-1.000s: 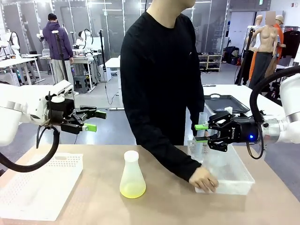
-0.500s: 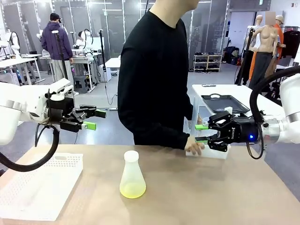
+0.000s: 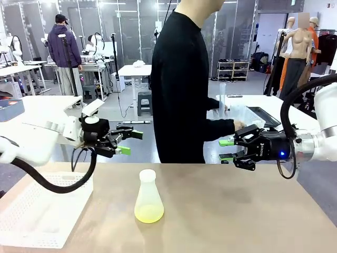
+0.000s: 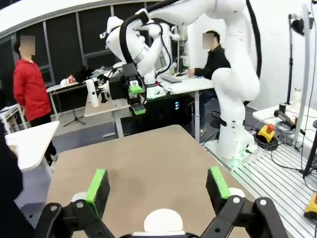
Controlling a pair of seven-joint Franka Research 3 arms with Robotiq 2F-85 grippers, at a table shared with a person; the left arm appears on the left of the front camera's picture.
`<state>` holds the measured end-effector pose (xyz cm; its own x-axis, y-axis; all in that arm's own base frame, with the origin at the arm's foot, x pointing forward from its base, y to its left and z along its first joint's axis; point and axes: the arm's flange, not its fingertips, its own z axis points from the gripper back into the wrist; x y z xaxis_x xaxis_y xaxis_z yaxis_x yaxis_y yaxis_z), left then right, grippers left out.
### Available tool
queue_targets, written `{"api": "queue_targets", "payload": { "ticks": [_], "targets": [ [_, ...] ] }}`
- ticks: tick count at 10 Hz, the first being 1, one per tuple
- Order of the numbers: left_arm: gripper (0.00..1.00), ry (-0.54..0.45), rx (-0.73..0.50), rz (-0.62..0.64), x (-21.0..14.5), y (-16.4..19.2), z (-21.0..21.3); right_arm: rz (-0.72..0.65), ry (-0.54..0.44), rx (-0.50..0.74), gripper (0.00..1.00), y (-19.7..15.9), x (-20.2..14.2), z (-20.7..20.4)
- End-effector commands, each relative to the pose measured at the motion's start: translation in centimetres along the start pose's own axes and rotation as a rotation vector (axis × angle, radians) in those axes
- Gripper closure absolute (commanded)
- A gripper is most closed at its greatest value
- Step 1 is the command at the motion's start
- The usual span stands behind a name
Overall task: Prepare the solutions needed for the experiment.
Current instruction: When the human places the Big flask in the center of the table, pick up the Big flask and place it in the left Organizing basket.
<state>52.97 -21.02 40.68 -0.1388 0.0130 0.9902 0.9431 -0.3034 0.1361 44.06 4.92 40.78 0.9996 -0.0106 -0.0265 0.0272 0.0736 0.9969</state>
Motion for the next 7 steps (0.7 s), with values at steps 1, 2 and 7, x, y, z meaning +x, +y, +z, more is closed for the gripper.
{"api": "queue_targets", "payload": {
  "ticks": [1, 2, 7],
  "targets": [
    [0.0, -0.054, -0.04, -0.008, -0.5, 1.5, -0.3, 0.003, 0.004, -0.001, 0.55, 0.1, -0.2, 0.0],
    [0.0, -0.084, -0.047, -0.017, -1.9, 2.6, -0.9, 0.003, 0.004, -0.001, 0.55, 0.1, -0.2, 0.0],
    [0.0, -0.034, -0.035, 0.006, -1.3, 1.2, -1.0, 0.003, 0.004, -0.001, 0.55, 0.1, -0.2, 0.0]
  ]
}}
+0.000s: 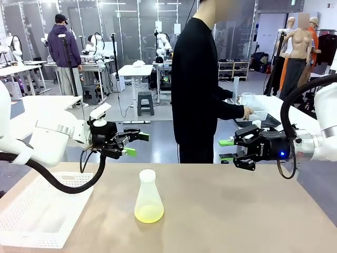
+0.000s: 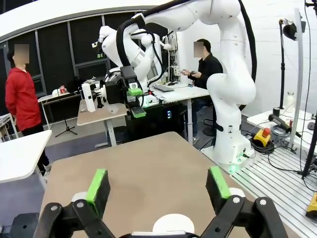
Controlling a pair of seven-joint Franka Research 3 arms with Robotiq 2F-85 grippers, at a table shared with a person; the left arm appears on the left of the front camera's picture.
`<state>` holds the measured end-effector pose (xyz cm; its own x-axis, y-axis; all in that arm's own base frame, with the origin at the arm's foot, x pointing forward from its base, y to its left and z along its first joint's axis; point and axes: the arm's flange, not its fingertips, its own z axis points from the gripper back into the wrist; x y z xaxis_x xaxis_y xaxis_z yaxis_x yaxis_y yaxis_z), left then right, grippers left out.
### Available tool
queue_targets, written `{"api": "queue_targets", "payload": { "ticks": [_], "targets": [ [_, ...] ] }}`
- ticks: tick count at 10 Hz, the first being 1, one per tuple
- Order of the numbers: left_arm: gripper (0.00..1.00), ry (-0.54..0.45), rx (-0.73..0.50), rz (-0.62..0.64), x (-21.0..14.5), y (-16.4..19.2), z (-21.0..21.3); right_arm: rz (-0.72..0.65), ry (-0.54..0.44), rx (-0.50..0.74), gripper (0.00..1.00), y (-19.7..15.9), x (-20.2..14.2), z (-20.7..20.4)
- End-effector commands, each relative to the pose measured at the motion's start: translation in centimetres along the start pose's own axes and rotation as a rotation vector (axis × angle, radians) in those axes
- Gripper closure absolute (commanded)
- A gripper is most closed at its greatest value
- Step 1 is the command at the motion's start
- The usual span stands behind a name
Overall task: Prepare the solutions needed for the experiment.
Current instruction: When the human places the Big flask in the center of the table, pick up the Big flask and place it in the left Organizing basket.
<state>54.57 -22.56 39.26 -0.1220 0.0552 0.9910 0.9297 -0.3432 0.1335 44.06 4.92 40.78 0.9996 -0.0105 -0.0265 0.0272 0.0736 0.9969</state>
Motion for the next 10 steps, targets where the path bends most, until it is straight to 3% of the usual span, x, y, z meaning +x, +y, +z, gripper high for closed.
{"api": "queue_targets", "payload": {
  "ticks": [1, 6, 10],
  "targets": [
    [0.0, 0.012, 0.007, 0.004, 0.3, -0.6, -0.1, 0.003, 0.004, -0.001, 0.55, 0.1, -0.2, 0.0],
    [0.0, -0.06, -0.125, -0.086, -3.7, 3.8, 2.1, 0.003, 0.004, -0.001, 0.55, 0.1, -0.2, 0.0],
    [0.0, -0.017, -0.315, -0.012, -6.5, 5.0, 1.5, 0.003, 0.004, -0.001, 0.55, 0.1, -0.2, 0.0]
  ]
}}
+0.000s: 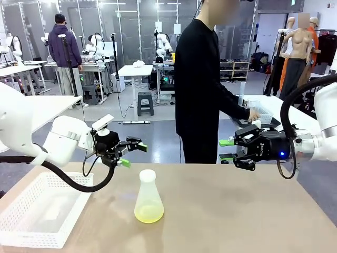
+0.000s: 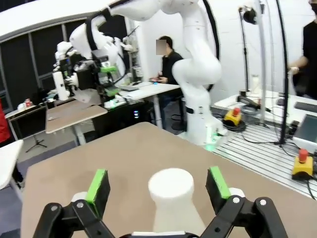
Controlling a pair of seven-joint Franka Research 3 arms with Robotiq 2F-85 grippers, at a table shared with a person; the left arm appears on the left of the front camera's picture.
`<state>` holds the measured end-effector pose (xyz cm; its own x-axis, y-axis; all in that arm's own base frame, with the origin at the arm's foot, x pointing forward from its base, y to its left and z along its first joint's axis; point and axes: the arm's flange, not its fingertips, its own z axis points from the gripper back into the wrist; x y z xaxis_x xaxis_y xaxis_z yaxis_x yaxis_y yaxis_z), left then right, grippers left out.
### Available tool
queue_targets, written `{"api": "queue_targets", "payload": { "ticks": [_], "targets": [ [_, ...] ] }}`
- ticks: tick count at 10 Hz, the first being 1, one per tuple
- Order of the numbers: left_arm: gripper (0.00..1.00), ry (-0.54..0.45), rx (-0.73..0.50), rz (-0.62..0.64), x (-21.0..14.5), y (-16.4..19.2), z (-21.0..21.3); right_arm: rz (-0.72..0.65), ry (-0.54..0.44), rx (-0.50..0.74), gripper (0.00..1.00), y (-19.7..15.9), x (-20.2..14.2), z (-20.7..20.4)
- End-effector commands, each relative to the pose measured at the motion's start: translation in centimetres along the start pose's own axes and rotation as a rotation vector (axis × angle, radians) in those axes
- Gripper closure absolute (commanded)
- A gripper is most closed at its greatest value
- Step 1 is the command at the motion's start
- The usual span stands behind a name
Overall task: Prepare the solutions needed for the experiment.
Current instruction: When the human places the Big flask in the center of the table, pick up the Big flask and place it in the left Organizing basket.
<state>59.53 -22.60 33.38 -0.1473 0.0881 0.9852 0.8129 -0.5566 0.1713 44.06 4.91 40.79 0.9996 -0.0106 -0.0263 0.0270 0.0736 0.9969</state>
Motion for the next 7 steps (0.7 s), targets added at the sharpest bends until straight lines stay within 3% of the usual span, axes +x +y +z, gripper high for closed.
{"api": "queue_targets", "payload": {
  "ticks": [1, 7],
  "targets": [
    [0.0, 0.009, -0.084, 0.042, -0.9, 1.2, -0.2, 0.002, 0.004, -0.001, 0.55, 0.1, -0.2, 0.0],
    [0.0, 0.027, -0.077, 0.074, -4.2, 1.5, -1.1, 0.002, 0.004, -0.001, 0.55, 0.1, -0.2, 0.0]
  ]
}}
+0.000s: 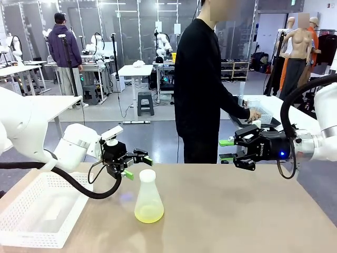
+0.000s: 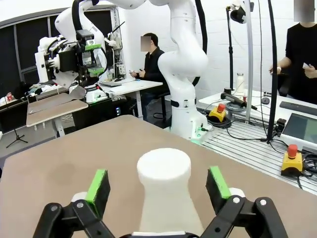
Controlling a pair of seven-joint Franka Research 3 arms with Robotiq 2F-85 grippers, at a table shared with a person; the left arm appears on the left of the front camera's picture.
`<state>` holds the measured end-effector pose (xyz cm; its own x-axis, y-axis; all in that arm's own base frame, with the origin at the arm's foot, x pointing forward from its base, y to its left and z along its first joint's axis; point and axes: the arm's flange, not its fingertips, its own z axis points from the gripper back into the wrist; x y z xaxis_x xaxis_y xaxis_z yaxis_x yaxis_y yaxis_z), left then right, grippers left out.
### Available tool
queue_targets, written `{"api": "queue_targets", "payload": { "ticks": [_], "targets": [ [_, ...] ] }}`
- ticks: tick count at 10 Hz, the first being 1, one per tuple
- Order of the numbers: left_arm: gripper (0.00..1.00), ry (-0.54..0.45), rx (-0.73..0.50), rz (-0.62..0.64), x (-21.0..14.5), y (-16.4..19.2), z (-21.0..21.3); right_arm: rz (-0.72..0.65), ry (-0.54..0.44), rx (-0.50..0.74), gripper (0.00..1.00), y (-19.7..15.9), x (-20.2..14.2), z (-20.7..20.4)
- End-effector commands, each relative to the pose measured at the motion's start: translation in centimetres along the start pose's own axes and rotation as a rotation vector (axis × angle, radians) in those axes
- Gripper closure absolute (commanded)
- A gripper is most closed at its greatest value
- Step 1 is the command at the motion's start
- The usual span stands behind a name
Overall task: Prepare the solutions needed for the experiment.
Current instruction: When the human places the Big flask in the center of the table, pick up the Big flask and place it in the left Organizing basket.
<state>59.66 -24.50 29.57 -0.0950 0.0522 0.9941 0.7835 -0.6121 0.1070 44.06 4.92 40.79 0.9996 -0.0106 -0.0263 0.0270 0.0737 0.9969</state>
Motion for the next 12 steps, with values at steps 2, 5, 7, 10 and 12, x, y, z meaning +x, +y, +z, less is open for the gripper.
{"api": "queue_targets", "payload": {
  "ticks": [2, 5, 7, 10, 12],
  "targets": [
    [0.0, 0.033, -0.028, 0.015, -0.5, 1.1, 0.5, 0.003, 0.004, -0.001, 0.55, 0.1, -0.2, 0.0],
    [0.0, 0.027, -0.042, 0.028, -1.0, 1.4, -0.4, 0.003, 0.004, -0.001, 0.55, 0.1, -0.2, 0.0],
    [0.0, 0.013, -0.049, 0.039, -1.6, 1.7, -0.9, 0.003, 0.004, -0.001, 0.55, 0.1, -0.2, 0.0],
    [0.0, 0.006, -0.037, 0.062, -3.0, 2.0, -1.1, 0.003, 0.004, -0.001, 0.55, 0.1, -0.2, 0.0],
    [0.0, 0.004, -0.035, 0.07, -3.4, 2.1, -1.1, 0.003, 0.004, -0.001, 0.55, 0.1, -0.2, 0.0]
  ]
}}
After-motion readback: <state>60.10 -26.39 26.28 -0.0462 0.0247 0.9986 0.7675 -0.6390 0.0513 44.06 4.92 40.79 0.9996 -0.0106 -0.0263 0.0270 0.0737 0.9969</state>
